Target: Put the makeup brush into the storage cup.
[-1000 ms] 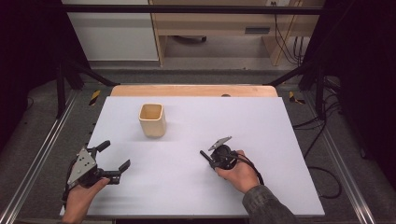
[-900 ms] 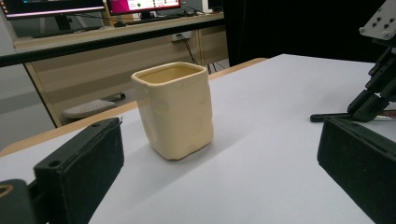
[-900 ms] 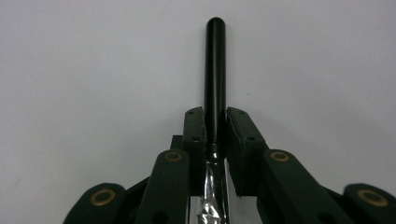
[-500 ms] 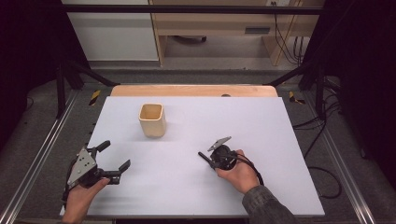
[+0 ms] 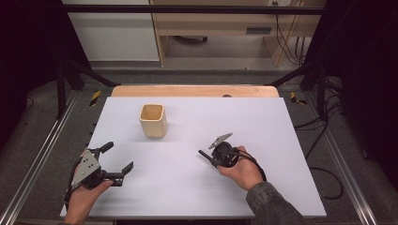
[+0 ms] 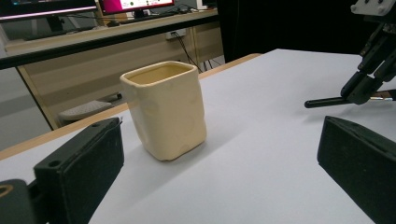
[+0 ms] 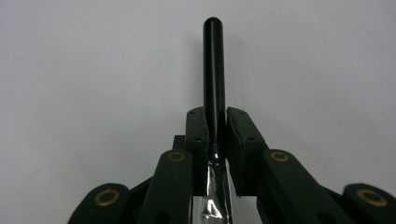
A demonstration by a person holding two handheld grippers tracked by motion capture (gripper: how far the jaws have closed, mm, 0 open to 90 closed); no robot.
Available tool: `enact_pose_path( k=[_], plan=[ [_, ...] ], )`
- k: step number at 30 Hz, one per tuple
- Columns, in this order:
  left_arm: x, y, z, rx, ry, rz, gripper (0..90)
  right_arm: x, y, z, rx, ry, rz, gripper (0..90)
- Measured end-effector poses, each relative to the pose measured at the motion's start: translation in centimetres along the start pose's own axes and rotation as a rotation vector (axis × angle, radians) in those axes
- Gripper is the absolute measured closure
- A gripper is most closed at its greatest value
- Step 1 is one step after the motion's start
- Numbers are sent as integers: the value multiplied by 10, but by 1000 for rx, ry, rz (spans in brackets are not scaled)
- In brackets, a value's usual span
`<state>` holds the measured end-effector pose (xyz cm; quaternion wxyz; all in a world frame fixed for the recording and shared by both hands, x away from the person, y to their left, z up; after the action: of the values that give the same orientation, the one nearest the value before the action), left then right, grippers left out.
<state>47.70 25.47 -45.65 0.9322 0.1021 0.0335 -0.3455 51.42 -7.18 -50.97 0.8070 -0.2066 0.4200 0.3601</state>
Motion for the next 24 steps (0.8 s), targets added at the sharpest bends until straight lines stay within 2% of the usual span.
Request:
enact_pose_path(
  k=[1, 2, 6, 7, 9, 13, 16, 24],
  plan=[
    [1, 0, 1, 14, -5, 0, 1, -1, 0, 1, -7, 3, 3, 795],
    [1, -2, 0, 4, 3, -3, 1, -2, 0, 2, -6, 1, 4, 795],
    [3, -3, 2, 22, -7, -4, 1, -8, -1, 5, -35, 16, 5, 795],
    [3, -6, 2, 14, 3, -8, 1, -9, -1, 6, -37, 17, 10, 795],
    [4, -7, 2, 33, 8, 10, 0, -11, -2, 8, -52, 18, 7, 796],
    [6, -11, 5, 39, 6, 11, 0, -13, 0, 11, -67, 28, 14, 795],
    [7, -15, 6, 48, 8, 3, 0, -15, 1, 14, -73, 32, 14, 795],
    [14, -27, 11, 60, 8, -17, 4, -20, 4, 29, -127, 55, 19, 795]
  ],
)
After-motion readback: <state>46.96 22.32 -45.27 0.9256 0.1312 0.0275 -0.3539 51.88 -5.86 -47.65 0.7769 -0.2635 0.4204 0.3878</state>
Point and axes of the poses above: each handheld gripper's, and its own axes: x roughly forward along the jaws, z roughly out of its top, y roughly to its left, the point moved 8 cm from there along x, roughly forward along the jaws, and after that the axes turned 2 degrees about -y, right-handed, at the moved point
